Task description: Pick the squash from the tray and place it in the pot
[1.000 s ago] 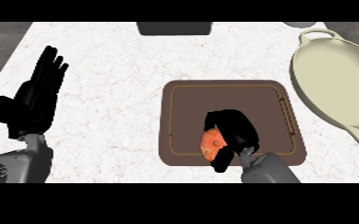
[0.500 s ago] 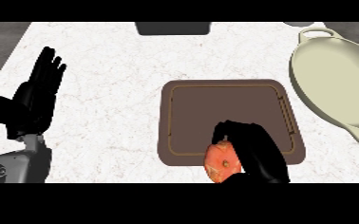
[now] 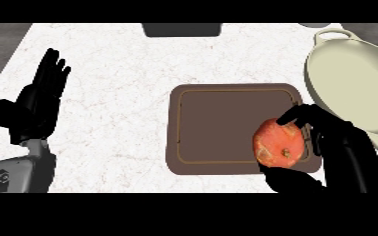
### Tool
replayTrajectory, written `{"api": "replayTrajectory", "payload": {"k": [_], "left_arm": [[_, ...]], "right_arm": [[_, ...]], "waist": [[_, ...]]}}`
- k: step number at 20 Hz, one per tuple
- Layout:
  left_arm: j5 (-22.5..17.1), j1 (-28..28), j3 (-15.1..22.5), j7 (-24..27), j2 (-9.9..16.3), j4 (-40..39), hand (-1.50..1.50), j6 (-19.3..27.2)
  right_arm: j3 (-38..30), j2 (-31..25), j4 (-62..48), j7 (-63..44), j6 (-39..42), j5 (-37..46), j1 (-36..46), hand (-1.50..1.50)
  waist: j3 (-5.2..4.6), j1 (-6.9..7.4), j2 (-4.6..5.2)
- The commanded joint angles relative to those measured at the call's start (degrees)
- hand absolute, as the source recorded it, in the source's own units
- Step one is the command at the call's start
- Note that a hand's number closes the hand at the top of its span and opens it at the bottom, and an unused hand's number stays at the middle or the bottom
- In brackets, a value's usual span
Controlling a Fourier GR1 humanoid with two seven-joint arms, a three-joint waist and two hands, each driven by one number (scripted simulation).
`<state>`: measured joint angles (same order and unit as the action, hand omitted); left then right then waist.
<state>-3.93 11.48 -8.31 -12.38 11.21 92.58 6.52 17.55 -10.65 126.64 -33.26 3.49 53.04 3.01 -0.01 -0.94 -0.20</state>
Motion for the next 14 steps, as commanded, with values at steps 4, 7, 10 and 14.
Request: {"api": "replayTrajectory", "payload": {"k": [4,7,10,14], "left_arm": [[0.02,-1.92,0.19,1.47,-0.75,0.5,0.0,-0.67],[1.0,2.24,1.86,-4.05,-0.88,2.62,0.0,0.95],[0.94,3.2,1.07,-4.18,-0.46,1.8,0.0,1.02],[2.52,3.07,2.17,-2.55,-1.78,-0.36,0.0,1.59]], "right_arm": [[-14.21,-3.25,5.85,-2.06,2.69,-4.21,1.11,1.5],[-27.46,-7.0,1.68,0.97,3.96,-15.9,5.92,1.5],[-31.41,-6.15,-6.3,6.65,0.59,-20.05,6.18,1.5],[-34.42,-8.19,-13.83,9.91,0.43,-20.23,7.96,1.5]], "waist": [[0.0,0.77,0.15],[0.06,0.7,0.18],[0.06,0.86,0.25],[0.02,0.84,0.25]]}}
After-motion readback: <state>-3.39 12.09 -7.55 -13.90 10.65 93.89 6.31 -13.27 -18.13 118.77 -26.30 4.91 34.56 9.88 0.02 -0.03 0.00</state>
